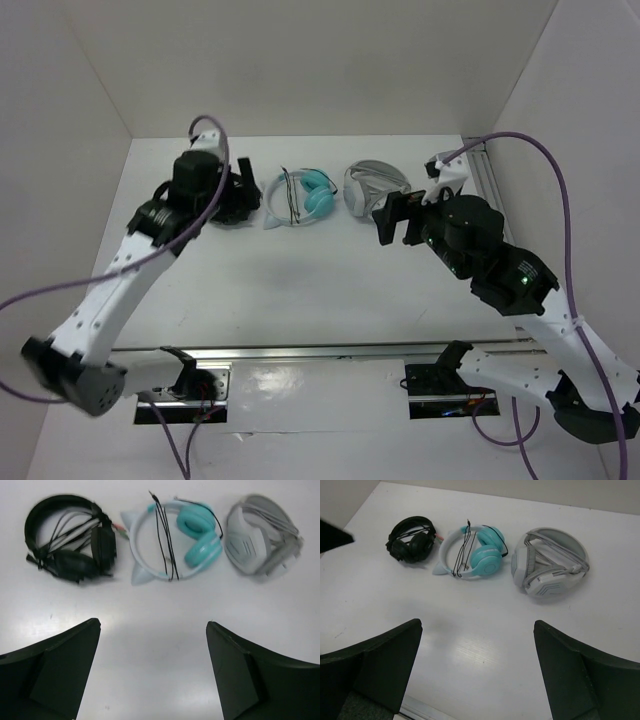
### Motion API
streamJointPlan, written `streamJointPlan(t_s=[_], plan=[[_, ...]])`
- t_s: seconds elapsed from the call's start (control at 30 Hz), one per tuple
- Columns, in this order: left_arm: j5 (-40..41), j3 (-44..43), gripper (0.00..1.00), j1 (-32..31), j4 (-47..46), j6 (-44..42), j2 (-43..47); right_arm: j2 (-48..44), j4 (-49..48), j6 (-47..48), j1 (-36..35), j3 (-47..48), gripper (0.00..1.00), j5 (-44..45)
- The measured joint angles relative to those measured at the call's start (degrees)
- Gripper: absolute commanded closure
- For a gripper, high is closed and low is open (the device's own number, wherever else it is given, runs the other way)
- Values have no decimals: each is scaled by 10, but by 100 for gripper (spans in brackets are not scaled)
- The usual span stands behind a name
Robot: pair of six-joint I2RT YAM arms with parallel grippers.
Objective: Wrap the headphones
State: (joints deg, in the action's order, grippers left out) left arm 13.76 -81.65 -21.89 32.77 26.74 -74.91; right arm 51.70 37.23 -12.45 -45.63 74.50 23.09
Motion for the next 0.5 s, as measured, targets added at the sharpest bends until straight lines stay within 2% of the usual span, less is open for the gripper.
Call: streamJointPlan(t_s=[0.1, 0.23, 0.33, 0.5], plan=[[4, 114, 0, -27, 22, 14, 155, -18, 36, -13, 0, 7, 0, 1], [-5, 166, 0, -28, 63, 19, 313, -56, 72, -31, 0, 9, 0, -22], [-22, 166, 0, -28, 87, 17, 381, -101, 85, -48, 0, 4, 0, -48], [-75, 172, 0, -28, 139, 7, 440, -183, 137, -74, 5, 4, 0, -67]])
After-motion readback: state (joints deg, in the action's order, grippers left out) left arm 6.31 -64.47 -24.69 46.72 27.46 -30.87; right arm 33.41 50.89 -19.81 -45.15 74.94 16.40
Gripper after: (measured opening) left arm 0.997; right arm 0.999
